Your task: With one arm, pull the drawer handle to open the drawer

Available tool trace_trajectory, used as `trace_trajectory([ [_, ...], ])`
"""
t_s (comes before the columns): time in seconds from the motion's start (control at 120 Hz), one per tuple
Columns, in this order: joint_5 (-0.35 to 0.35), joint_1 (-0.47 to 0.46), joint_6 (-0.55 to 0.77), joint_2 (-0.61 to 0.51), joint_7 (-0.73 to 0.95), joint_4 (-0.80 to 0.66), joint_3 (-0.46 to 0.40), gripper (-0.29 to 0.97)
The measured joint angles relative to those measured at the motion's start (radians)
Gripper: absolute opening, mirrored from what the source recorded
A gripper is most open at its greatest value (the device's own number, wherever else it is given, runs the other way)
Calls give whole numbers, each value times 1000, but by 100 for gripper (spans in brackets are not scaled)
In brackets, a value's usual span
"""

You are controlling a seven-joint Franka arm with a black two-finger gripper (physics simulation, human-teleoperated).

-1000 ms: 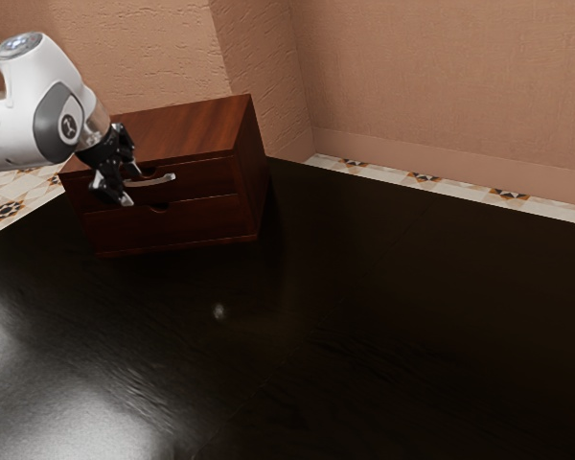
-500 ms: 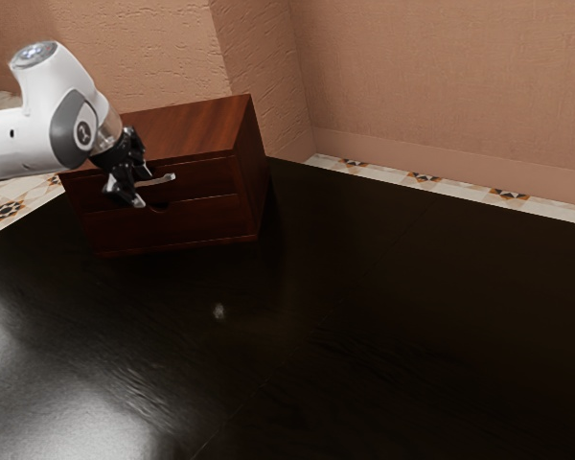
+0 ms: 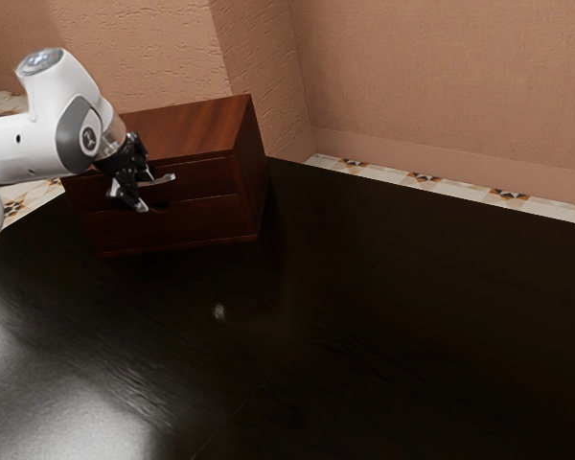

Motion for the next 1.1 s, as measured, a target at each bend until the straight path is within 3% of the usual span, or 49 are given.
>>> trace_trajectory([
  [0.458,-23,-2,-84,-26,-4,-1,2,-3],
  [1.1,-5,-10,-168,-155,-10,-143,-7,-10],
])
